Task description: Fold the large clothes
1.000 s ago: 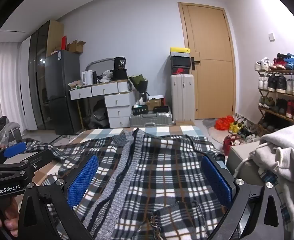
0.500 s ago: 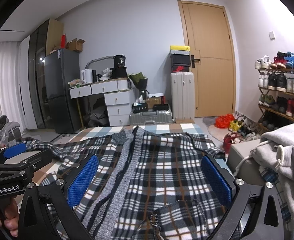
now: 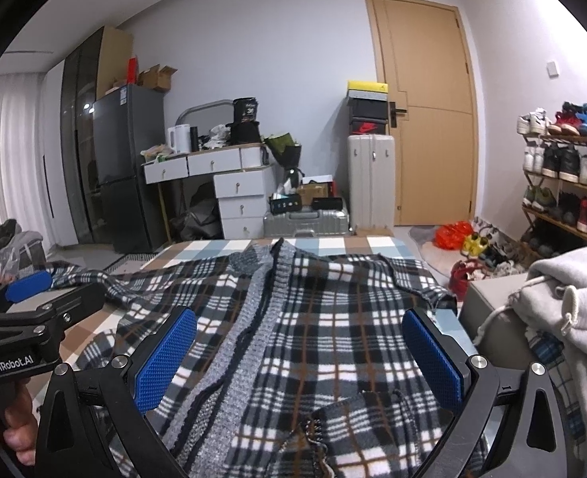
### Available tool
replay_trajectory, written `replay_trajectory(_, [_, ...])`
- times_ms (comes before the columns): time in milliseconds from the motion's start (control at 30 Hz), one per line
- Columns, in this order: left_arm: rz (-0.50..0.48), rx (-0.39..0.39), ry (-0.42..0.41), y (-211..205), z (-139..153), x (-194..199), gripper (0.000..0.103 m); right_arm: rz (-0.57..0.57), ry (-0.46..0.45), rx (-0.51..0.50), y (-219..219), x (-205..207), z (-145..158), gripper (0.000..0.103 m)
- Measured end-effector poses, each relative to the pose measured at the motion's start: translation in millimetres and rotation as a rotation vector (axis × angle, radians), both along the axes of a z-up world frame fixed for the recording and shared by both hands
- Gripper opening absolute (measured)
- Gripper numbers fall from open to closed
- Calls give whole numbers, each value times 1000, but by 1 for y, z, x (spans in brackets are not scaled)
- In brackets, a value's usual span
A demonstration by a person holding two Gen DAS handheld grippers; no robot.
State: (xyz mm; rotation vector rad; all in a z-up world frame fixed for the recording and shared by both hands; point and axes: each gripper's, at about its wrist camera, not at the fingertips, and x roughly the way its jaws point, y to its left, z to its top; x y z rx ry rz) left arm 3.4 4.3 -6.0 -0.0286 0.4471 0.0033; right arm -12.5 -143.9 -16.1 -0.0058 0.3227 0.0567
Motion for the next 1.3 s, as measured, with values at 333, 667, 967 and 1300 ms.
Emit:
replay_trajectory(333, [-1, -9, 9, 1, 3, 1, 102, 30, 10, -11, 6, -1, 0, 103])
replay_trajectory(667, [-11, -10, 24, 1, 3, 5, 102, 82, 78, 158, -13, -3, 4, 103])
replay_trajectory(967, [-28, -30, 64, 3, -1, 10, 102, 39, 114, 170, -17, 2, -1, 103])
replay_trajectory(1300, [-28, -14, 50, 1, 1, 6, 102, 51, 104, 124, -7, 0, -1, 103])
